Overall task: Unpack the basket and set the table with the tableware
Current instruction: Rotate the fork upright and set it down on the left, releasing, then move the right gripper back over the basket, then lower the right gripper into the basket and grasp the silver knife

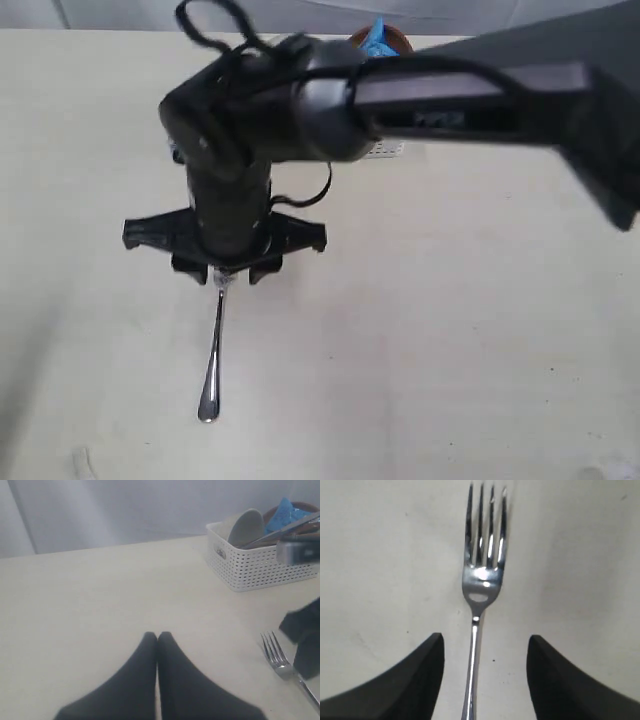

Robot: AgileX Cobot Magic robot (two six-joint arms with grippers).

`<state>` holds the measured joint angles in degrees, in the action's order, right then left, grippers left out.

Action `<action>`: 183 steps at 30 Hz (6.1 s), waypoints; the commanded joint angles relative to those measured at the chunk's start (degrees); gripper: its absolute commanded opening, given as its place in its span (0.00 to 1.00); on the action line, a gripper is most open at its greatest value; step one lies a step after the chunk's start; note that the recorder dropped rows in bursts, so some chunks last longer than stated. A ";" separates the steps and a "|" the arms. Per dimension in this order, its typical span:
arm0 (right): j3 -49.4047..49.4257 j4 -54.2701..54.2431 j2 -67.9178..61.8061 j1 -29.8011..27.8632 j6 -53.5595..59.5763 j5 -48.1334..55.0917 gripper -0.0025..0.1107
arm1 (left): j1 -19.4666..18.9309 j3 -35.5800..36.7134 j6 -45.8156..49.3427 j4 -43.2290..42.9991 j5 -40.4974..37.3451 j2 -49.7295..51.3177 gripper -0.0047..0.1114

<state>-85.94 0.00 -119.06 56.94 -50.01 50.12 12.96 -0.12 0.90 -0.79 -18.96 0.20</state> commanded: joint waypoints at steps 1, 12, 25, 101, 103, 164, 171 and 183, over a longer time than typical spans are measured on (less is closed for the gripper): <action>-0.01 0.00 7.66 -6.44 2.38 1.75 0.46 | 0.32 0.12 -0.25 0.48 0.64 -0.20 0.04; -0.01 0.49 17.65 -21.04 15.72 -6.46 0.46 | 0.32 0.12 -0.25 0.48 0.64 -0.20 0.04; -0.01 -6.35 11.75 -35.62 21.95 -7.97 0.46 | 0.32 0.12 -0.25 0.48 0.64 -0.20 0.04; -17.85 44.91 -9.93 -16.13 53.50 -1.84 0.39 | 0.32 0.12 -0.25 0.17 0.64 -0.20 0.04; -17.85 45.33 -9.93 -16.13 53.38 -1.62 0.30 | 0.32 0.12 -0.25 -0.21 0.64 -0.20 0.04; -17.96 32.41 -11.30 -18.64 55.50 -9.56 0.37 | 0.32 0.12 -0.25 -0.21 0.64 -0.20 0.04; -17.96 33.45 -11.88 -18.64 55.37 -9.67 0.36 | 0.32 0.12 -0.25 -0.21 0.64 -0.20 0.04; -17.96 35.01 -11.43 -18.07 55.37 -7.69 0.02 | 0.32 0.12 -0.25 -0.21 0.64 -0.20 0.04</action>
<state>-104.08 35.71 -130.62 38.51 5.89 40.80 12.96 -0.12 0.90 -1.00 -18.96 0.20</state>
